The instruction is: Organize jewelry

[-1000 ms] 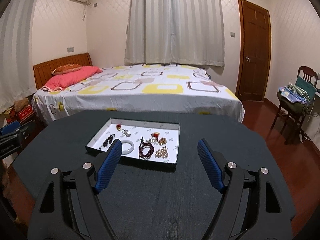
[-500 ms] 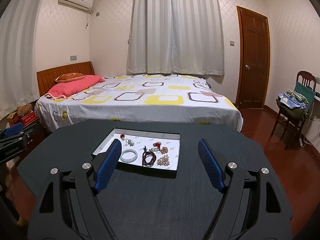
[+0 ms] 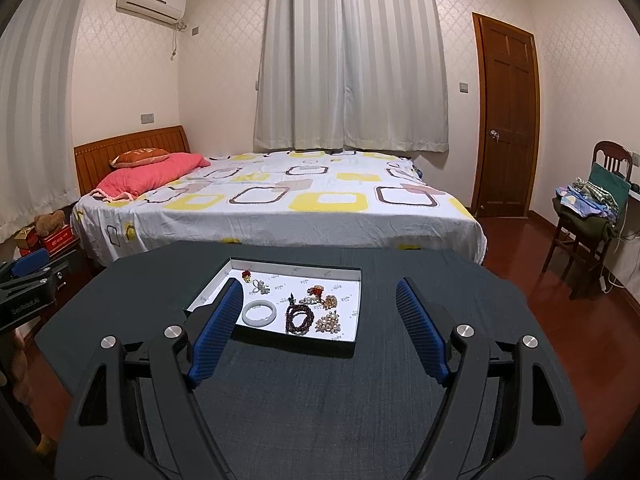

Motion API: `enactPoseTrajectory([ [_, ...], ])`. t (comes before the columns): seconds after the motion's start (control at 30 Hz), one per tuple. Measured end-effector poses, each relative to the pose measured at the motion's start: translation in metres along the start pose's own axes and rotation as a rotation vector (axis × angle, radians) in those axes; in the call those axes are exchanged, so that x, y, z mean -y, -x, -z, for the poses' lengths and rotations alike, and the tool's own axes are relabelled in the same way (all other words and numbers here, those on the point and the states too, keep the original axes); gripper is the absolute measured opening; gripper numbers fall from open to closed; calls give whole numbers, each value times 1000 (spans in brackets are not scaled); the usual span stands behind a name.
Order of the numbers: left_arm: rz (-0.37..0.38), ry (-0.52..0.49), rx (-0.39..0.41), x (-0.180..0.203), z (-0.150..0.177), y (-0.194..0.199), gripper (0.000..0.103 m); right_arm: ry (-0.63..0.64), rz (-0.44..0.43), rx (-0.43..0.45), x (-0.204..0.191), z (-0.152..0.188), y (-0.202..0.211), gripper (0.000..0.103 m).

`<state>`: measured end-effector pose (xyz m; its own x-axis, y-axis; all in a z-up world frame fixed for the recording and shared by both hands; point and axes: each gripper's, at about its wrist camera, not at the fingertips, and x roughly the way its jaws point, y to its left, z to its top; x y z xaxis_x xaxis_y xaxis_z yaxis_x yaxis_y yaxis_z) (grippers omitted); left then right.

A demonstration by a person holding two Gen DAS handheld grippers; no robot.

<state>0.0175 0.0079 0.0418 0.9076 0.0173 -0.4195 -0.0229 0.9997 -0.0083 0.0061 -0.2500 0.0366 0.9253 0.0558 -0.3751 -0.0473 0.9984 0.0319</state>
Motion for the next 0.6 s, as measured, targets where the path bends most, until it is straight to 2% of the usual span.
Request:
enactPoseTrajectory([
  [0.6, -4, 5, -4, -1, 1, -2, 81, 1, -3, -3, -4, -2, 2, 77],
])
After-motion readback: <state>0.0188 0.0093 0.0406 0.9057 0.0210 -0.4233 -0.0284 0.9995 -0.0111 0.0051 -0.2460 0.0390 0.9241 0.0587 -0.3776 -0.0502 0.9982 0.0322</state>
